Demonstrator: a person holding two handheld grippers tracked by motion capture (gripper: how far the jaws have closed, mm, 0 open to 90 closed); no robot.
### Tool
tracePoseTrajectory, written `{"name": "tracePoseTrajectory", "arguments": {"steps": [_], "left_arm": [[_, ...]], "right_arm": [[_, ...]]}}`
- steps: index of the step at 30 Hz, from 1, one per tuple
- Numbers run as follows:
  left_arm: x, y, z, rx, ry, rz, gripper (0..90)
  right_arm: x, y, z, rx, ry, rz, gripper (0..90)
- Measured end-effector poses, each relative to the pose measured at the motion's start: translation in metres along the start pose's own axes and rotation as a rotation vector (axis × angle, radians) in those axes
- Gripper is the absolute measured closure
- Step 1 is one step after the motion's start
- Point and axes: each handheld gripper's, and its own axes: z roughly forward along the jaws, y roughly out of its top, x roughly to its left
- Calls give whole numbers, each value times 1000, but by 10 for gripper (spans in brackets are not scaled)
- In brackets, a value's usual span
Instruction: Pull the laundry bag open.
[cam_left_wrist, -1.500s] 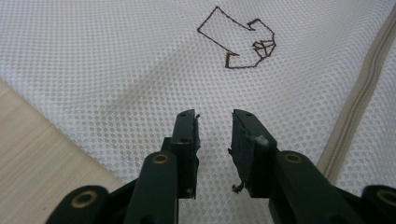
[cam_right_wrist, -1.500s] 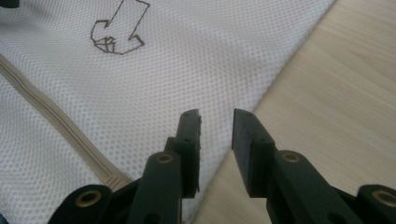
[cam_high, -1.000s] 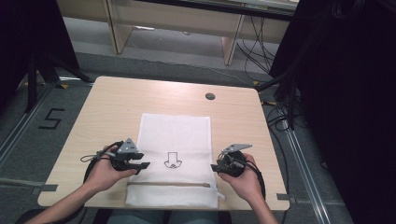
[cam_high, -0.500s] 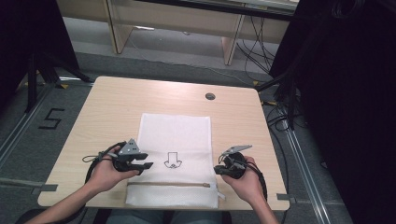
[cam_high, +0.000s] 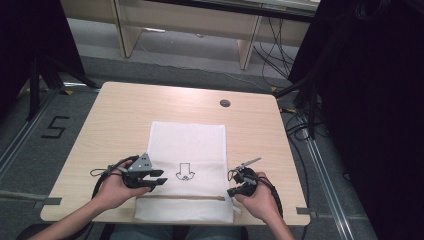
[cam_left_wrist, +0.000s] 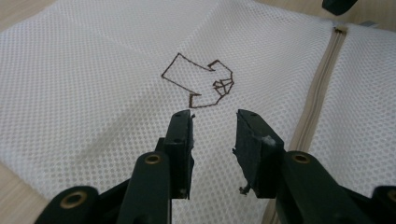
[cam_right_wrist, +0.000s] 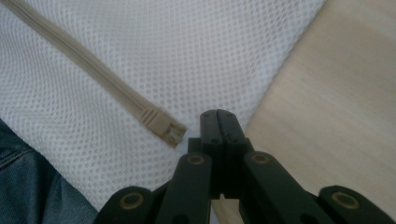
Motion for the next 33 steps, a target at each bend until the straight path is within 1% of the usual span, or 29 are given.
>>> {"name": "tracePoseTrajectory", "arguments": {"steps": [1,2,3,4,5,6,7,9,10,11,13,16,17,18,20,21,22,23,24,25,26,27,28,29,30,31,33], "left_arm": [[-1,1,1,4,1,3,658],[-2,2,3,3,-5,3,657],[-3,2,4,5,-17,3,656],[-4,3,6,5,-12,9,655],[-4,3,8,7,-25,3,655],[-4,3,10,11,-23,28,654],[-5,3,10,19,-26,14,653],[-7,2,11,25,-28,15,648],[-7,3,11,28,-29,25,645],[-7,3,11,20,-34,18,641],[-7,4,11,15,-34,21,635],[-8,4,12,10,-39,21,626],[-8,5,12,20,-36,34,626],[-9,6,14,9,-50,24,614],[-12,9,17,19,-69,35,599],[-14,10,19,20,-82,44,593],[-16,12,21,18,-93,44,590],[-17,13,23,28,-100,51,587],[-17,13,23,28,-100,51,583],[-22,15,28,31,-129,37,576],[-23,17,30,39,-139,45,557],[-26,17,33,30,-146,30,529],[-27,18,35,34,-149,41,506],[-29,20,37,43,-139,53,487],[-31,21,40,38,-144,56,470],[-32,22,42,50,-139,58,460],[-36,24,46,54,-152,57,453]], "right_arm": [[-1,0,2,-6,6,-13,900],[0,-1,2,2,10,4,900],[0,-1,2,4,14,3,900],[1,-1,1,6,13,11,900],[1,-1,0,8,15,14,900],[1,-2,0,10,17,19,900],[-1,-2,1,8,27,0,900],[0,-2,3,20,23,8,900],[0,-3,4,25,22,8,900],[1,-3,5,36,15,16,900],[2,-4,6,44,16,11,900],[2,-4,7,43,14,13,900],[2,-4,7,43,14,13,900],[2,-5,10,43,11,21,900],[2,-5,13,52,15,32,900],[2,-5,15,51,20,22,900],[3,-4,16,59,13,43,900],[3,-3,16,60,12,23,900],[4,-3,17,62,10,20,900],[4,-3,17,68,8,20,900],[4,-3,17,60,3,6,900],[6,-3,17,63,-1,27,900],[5,-3,17,62,2,19,900],[5,-3,17,67,2,16,900],[5,-3,17,64,5,12,900],[6,-3,17,65,2,18,900],[5,-3,17,58,5,2,900]]}}
